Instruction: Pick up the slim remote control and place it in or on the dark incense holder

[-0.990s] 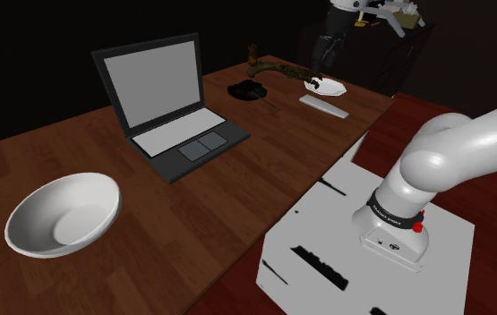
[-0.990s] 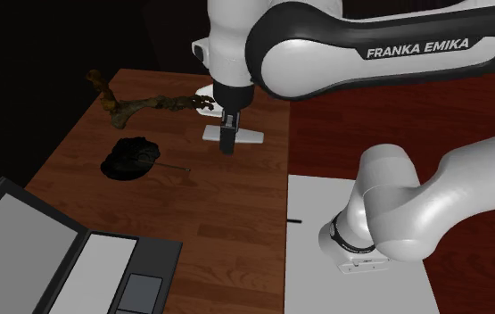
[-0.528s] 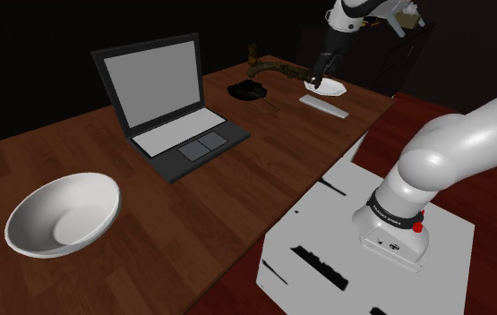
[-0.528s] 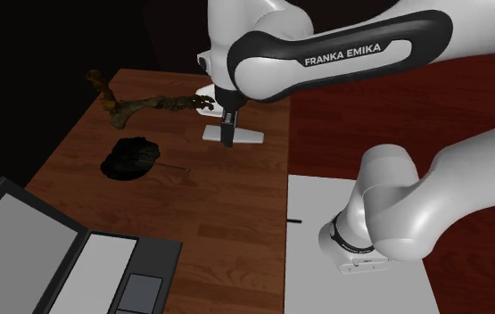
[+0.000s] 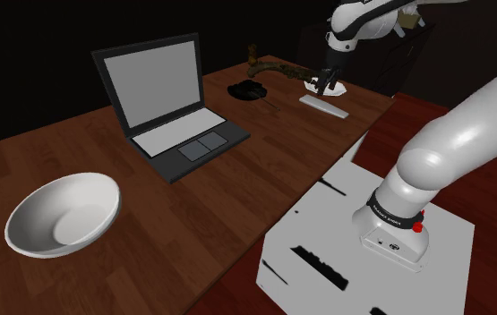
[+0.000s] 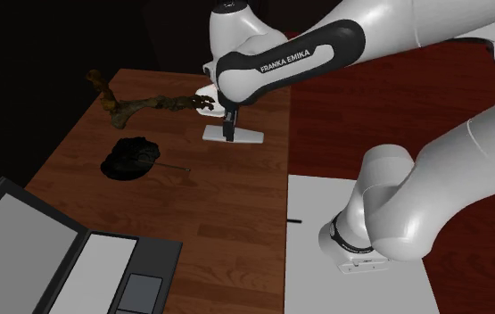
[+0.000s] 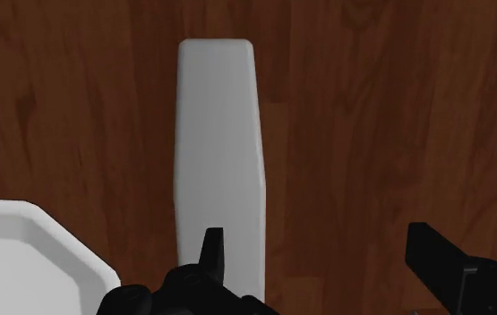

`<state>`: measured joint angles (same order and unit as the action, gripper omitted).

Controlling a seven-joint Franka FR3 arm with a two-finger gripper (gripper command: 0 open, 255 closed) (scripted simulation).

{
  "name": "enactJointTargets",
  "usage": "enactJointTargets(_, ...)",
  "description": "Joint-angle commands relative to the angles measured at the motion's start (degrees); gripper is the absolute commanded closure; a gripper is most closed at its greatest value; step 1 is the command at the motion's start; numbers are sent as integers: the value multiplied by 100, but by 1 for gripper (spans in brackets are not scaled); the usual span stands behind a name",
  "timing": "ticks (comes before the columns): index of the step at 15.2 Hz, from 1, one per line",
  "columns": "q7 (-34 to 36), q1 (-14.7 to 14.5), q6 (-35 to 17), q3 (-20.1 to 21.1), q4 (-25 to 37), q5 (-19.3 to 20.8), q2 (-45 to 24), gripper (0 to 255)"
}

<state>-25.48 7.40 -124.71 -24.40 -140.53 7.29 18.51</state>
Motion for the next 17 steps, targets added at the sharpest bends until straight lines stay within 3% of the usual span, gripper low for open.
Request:
enactJointTargets(1,-242,20,-214,-197,122,-74,-394,0)
enactJointTargets(4,-634,47,-507,-460,332,-286,-1004,0)
enactJointTargets(11,-810,14,-1089,-518,112,-515,-1409,0)
enactJointTargets(17,-827,12,-1137,-520,97,-539,-1445,0)
